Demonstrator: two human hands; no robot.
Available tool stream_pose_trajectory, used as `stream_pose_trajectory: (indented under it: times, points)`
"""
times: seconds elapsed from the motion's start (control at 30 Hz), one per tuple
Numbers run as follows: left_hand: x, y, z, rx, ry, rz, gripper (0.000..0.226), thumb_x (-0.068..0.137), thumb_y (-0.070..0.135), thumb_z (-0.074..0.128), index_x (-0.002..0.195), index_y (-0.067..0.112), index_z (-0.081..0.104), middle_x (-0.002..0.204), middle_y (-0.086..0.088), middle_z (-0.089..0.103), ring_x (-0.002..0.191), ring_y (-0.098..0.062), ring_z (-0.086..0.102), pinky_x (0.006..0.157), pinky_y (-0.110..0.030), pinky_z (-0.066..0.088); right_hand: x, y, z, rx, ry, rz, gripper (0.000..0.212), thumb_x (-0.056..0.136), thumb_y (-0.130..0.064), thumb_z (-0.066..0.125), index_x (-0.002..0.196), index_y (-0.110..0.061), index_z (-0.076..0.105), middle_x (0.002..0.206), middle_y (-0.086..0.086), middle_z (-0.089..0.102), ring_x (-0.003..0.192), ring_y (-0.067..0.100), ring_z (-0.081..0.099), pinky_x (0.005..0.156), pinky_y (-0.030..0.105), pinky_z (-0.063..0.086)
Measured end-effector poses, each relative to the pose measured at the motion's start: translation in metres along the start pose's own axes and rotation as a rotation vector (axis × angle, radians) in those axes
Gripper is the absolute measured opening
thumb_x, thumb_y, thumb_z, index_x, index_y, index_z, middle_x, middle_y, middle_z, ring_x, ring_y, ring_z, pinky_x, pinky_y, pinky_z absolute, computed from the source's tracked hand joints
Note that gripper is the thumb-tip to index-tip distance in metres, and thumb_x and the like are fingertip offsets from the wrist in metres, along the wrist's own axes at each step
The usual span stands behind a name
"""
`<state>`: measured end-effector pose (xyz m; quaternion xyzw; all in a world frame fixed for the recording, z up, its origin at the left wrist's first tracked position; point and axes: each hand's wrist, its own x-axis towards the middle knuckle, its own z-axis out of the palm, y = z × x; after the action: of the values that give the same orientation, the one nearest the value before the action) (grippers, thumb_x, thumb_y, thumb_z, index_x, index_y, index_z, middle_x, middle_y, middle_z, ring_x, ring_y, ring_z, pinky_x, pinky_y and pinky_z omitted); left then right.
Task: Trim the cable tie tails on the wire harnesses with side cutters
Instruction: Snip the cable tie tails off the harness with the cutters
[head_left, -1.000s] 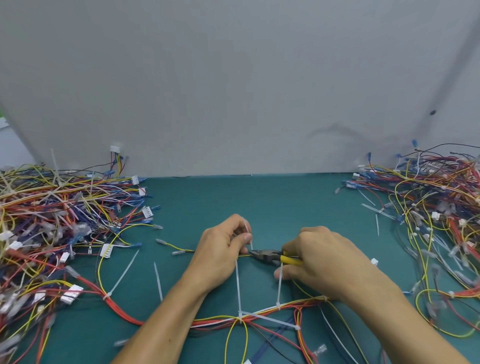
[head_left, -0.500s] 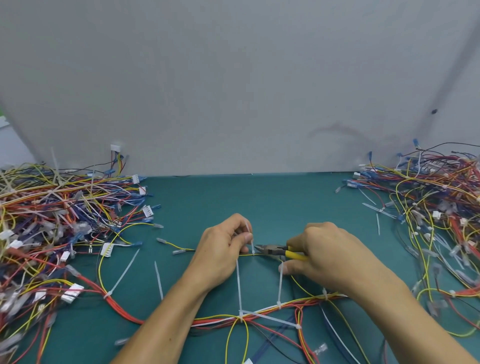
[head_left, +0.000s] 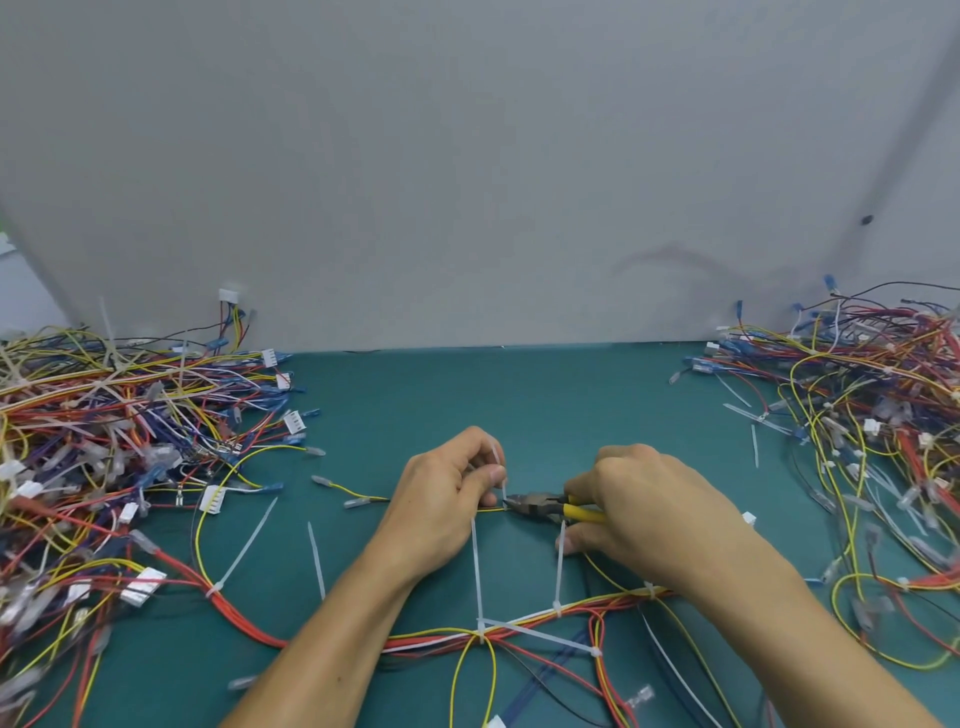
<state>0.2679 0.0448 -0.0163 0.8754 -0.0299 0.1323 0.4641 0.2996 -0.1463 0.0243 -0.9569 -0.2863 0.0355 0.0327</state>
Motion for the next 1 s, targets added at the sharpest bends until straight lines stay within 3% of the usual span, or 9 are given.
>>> stream_pose_trajectory:
  times: [0.2,0.4,0.6,0.73,0.83,0.9,1.0]
  points:
    - [0.000,0.001,0.000,-0.005,-0.005,-0.004,0.020,0.091,0.005,0.058,0.079,0.021,0.057,0.070,0.001,0.063,0.061,-0.005,0.060,0.065,-0.014,0.046,0.001,-0.001,0.001,-0.012,0.012,-0.016,0.042,0.079,-0.062,0.063,0.096,-0.023,0.064,0.080,-0.006,0.039,0.081,0.022,0.043,0.065,0.030,0.038]
    - [0.000,0.002,0.000,-0.004,-0.001,-0.008,0.018,0.091,0.005,0.058,0.080,0.019,0.058,0.070,0.000,0.063,0.060,-0.005,0.060,0.063,-0.013,0.046,0.001,-0.003,0.003,-0.032,0.031,0.000,0.043,0.078,-0.062,0.064,0.095,-0.023,0.062,0.087,-0.003,0.048,0.094,0.028,0.057,0.064,0.030,0.035]
    - [0.000,0.001,0.000,-0.015,0.006,-0.009,0.018,0.091,0.005,0.057,0.080,0.018,0.058,0.071,-0.002,0.064,0.061,-0.008,0.061,0.063,-0.014,0.047,-0.001,-0.005,0.003,-0.037,0.058,0.020,0.043,0.077,-0.063,0.064,0.093,-0.023,0.061,0.096,0.002,0.059,0.092,0.030,0.058,0.063,0.031,0.036]
    - [0.000,-0.002,0.001,-0.031,0.016,-0.015,0.020,0.091,0.006,0.058,0.079,0.022,0.057,0.067,0.004,0.062,0.062,-0.008,0.062,0.066,-0.018,0.049,-0.002,-0.007,0.003,-0.046,0.055,0.021,0.043,0.076,-0.064,0.064,0.090,-0.023,0.059,0.086,0.002,0.054,0.084,0.031,0.054,0.062,0.031,0.035]
    - [0.003,-0.004,0.000,-0.110,0.109,-0.048,0.017,0.091,0.006,0.058,0.080,0.019,0.057,0.071,0.003,0.067,0.073,-0.015,0.066,0.078,-0.030,0.051,-0.004,-0.002,-0.002,0.027,-0.011,0.056,0.046,0.073,-0.068,0.064,0.080,-0.023,0.055,0.072,-0.004,0.045,0.076,0.027,0.048,0.056,0.030,0.032]
    - [0.005,-0.004,-0.001,-0.153,0.241,-0.072,0.020,0.089,0.004,0.061,0.075,0.018,0.057,0.078,0.005,0.070,0.080,-0.016,0.069,0.083,-0.035,0.053,-0.005,0.007,-0.010,0.141,-0.033,0.098,0.048,0.075,-0.068,0.064,0.075,-0.022,0.052,0.071,-0.005,0.050,0.076,0.024,0.052,0.054,0.030,0.033]
    - [0.006,0.001,-0.004,-0.224,0.331,-0.103,0.027,0.081,-0.001,0.065,0.066,0.017,0.052,0.080,0.006,0.070,0.079,-0.017,0.072,0.077,-0.038,0.055,-0.008,0.027,-0.024,0.335,0.099,0.226,0.033,0.083,-0.053,0.064,0.080,-0.022,0.051,0.076,-0.003,0.056,0.077,0.022,0.054,0.056,0.030,0.035]
